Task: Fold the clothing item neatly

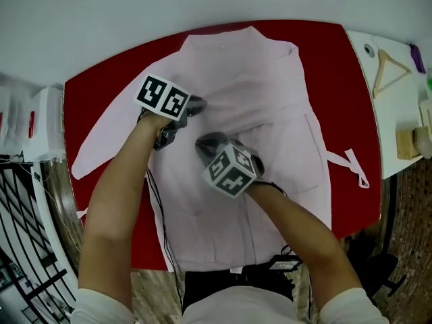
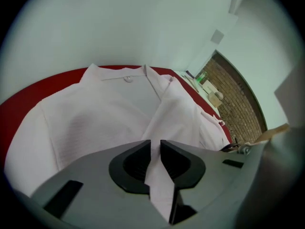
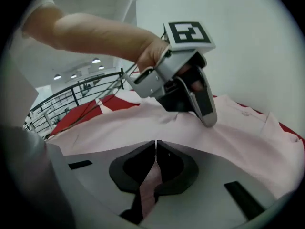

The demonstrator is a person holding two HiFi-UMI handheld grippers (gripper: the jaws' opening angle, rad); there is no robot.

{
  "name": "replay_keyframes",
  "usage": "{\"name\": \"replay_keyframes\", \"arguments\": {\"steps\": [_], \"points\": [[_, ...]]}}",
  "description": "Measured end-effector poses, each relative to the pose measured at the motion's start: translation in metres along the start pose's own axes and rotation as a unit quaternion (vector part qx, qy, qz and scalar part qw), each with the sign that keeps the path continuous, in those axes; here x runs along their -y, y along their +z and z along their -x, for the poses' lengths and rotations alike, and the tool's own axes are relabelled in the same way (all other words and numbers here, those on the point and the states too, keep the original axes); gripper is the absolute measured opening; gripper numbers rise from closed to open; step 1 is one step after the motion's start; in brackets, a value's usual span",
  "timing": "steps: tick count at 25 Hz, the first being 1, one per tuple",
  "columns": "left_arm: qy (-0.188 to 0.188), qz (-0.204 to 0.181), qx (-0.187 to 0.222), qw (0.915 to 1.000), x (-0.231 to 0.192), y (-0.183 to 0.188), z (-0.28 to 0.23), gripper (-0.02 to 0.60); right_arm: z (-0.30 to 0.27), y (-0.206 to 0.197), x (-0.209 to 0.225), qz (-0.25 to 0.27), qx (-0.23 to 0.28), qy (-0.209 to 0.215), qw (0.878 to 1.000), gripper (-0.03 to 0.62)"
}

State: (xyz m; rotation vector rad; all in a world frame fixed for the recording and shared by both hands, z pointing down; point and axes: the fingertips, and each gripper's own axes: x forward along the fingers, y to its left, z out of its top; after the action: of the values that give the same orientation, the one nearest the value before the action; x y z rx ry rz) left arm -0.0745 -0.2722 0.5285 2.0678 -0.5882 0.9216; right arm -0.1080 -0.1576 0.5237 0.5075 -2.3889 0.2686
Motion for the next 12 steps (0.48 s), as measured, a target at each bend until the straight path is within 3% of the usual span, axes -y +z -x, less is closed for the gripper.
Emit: {"name": "replay_keyframes", "arguments": {"steps": [5,12], "points": [[0.016,0.019,-0.008,0.9996,-0.017,-0.01,0.001,0.066,-0.001,-0.014,-0.011,0.007,-0.042,0.015,0.999,0.015],[0.012,0.039,0.013,0.9991,-0.025,-0.007,0.005,0.055,-0.001,-0.02,-0.017,-0.029,-0.073,0.048,0.996,0.014]]}}
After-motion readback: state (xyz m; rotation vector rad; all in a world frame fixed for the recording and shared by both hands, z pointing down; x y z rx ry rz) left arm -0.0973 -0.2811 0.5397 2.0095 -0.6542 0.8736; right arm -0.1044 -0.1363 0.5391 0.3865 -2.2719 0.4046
